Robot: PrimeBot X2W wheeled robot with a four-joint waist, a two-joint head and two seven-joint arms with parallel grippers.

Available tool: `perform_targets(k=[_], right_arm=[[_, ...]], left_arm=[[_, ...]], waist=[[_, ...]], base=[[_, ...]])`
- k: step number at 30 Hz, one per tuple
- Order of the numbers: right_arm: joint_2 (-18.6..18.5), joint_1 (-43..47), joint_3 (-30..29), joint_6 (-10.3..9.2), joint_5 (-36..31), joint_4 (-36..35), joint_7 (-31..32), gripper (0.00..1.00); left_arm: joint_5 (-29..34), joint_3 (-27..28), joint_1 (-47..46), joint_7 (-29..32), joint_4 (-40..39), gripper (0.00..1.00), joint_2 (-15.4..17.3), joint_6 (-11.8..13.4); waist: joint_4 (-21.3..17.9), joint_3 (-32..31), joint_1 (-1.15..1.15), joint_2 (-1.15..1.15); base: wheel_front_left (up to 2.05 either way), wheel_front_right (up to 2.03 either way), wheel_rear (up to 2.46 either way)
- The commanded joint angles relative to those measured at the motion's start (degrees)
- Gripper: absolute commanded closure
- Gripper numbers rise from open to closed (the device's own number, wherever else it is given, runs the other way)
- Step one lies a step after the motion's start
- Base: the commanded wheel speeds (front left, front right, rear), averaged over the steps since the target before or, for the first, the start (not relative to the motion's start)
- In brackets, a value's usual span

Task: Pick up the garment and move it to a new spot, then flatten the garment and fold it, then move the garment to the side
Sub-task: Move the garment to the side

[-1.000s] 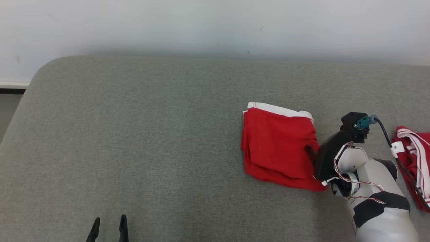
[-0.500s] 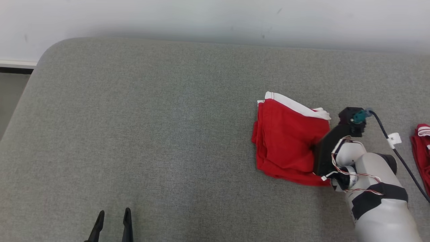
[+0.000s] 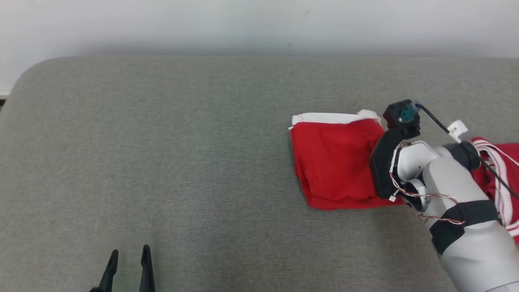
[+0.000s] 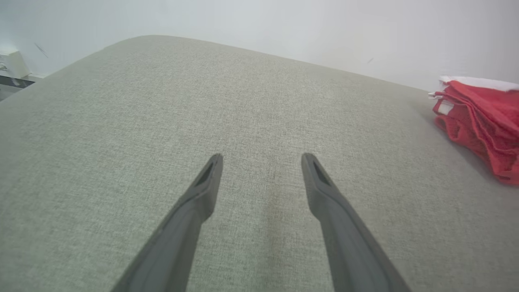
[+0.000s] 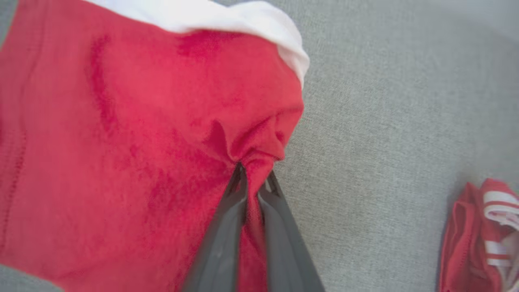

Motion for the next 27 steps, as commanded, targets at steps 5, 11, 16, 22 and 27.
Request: perform_targets(k=[5,11,16,22,27], right_arm=[[-6.53,-0.85,9.14,-0.16,5.38,-7.78,4.29,1.0],[-13.31,-1.89,14.91,-0.16,9.88,-15.54,6.17,1.0],[-16.65,-2.9,16.73,-0.16,10.88,-18.17,4.79,1.0],[-18.7,-3.35,15.73,-0.16,10.37,-18.2,1.86,1.0],[-20.54,-2.48,13.09,-0.16,9.22,-17.23,0.26,1.0]], left_arm=[[-1.62,-0.31,-0.02,-0.17,-1.31,0.0,-0.05,0.86],[-1.59,-0.63,-0.84,-0.16,-2.28,0.0,-0.05,1.34],[-0.83,-1.26,-1.9,-0.16,-2.97,0.0,-0.04,1.32],[0.5,-0.58,-3.03,-0.16,-3.14,0.0,-0.03,0.86],[1.63,-0.22,-3.6,-0.16,-3.17,0.0,-0.03,0.25]], waist=[[-5.8,-0.81,-0.01,-0.01],[-10.92,0.67,-0.01,-0.01],[-14.08,2.88,-0.01,-0.01],[-16.47,5.24,-0.01,-0.01],[-17.58,6.69,-0.01,-0.01]], base=[[0.0,0.0,0.0],[0.0,0.0,0.0],[0.0,0.0,0.0],[0.0,0.0,0.0],[0.0,0.0,0.0]])
